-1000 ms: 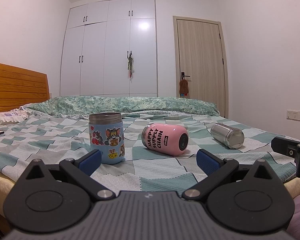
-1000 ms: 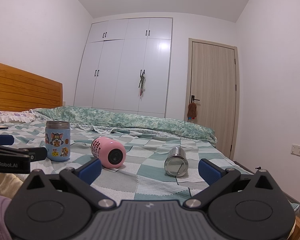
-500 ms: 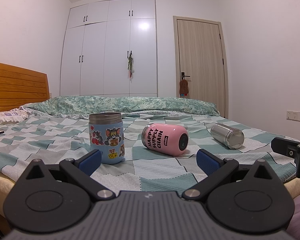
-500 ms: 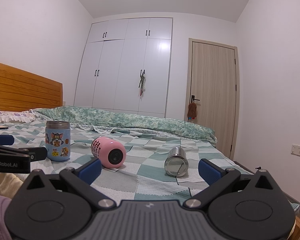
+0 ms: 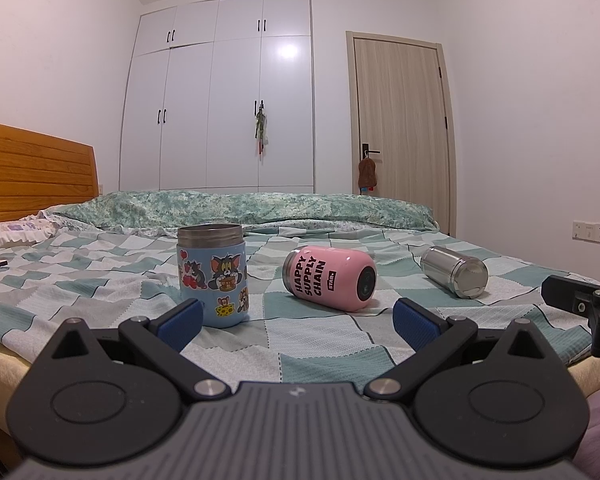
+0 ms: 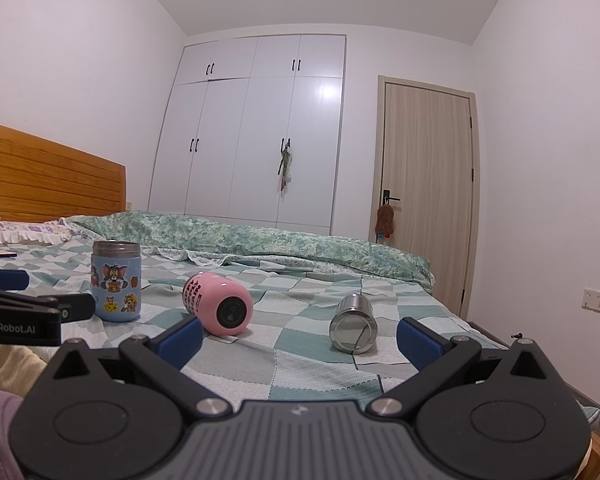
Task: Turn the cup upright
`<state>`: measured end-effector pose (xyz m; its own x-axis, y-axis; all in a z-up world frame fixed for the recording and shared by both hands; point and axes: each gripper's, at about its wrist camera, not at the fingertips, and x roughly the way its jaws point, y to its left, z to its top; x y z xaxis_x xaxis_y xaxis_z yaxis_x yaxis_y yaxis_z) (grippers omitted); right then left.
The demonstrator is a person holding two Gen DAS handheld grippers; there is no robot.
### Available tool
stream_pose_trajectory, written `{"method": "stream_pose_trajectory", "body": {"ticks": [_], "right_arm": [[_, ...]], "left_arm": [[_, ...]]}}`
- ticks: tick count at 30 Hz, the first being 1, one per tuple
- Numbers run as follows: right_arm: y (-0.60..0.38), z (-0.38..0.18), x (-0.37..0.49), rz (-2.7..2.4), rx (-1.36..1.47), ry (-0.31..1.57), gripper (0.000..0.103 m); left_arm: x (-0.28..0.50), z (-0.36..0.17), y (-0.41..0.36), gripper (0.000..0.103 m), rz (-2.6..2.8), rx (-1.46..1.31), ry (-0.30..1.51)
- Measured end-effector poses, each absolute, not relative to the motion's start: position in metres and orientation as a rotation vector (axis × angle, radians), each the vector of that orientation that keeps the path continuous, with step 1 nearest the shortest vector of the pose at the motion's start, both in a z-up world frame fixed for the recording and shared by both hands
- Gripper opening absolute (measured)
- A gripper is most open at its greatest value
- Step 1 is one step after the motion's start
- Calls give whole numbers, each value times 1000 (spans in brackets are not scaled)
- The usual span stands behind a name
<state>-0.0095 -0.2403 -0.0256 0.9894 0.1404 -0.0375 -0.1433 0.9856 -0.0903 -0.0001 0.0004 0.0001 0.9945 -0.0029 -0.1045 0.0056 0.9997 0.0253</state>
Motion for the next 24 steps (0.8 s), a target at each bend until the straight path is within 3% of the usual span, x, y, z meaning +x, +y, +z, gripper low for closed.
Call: {"method": "stream_pose_trajectory", "body": {"ticks": [24], "right_arm": [[-240,-26,-9,143,-94,32,103]], "left_arm": [[0,0,1,103,-4,23,105]]}}
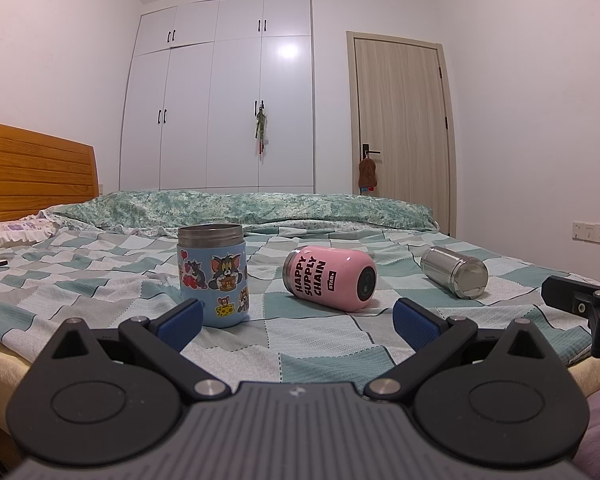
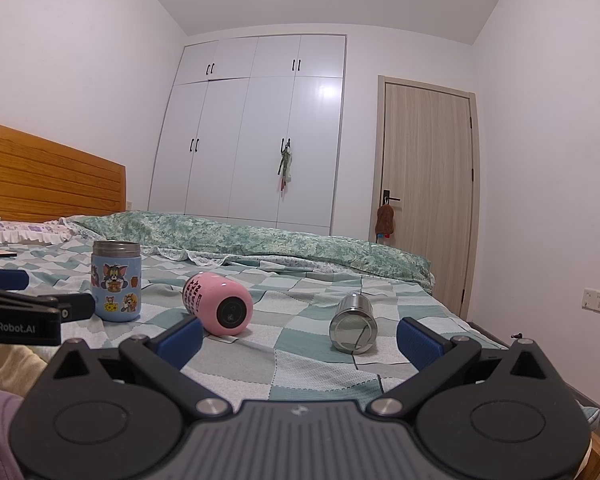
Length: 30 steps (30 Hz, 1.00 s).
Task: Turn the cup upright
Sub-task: 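Move the right gripper toward the pink cup lying on its side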
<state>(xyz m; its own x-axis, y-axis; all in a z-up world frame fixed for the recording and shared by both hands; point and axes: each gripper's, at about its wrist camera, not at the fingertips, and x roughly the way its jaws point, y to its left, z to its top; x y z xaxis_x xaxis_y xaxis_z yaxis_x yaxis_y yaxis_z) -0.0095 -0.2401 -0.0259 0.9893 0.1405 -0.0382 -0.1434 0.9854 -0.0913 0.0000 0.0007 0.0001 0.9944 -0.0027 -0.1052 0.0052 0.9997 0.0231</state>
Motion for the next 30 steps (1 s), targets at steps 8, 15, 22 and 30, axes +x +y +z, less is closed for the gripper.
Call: {"method": "stream_pose_trajectory", "body": {"ticks": [8,15,22,30], "right_arm": [[-241,-24,-10,156,-83,43,103],[-240,-6,4,229,-83,85,103],[-220,29,48,320,-120,145,103],[-186,53,112,382,-195,230,103]], "left_arm": [[-1,1,-3,103,-10,16,119],[19,12,5,103,-54,5,164],[53,30,19,103,-85,17,179],[91,39,41,103,-72,46,184]]}}
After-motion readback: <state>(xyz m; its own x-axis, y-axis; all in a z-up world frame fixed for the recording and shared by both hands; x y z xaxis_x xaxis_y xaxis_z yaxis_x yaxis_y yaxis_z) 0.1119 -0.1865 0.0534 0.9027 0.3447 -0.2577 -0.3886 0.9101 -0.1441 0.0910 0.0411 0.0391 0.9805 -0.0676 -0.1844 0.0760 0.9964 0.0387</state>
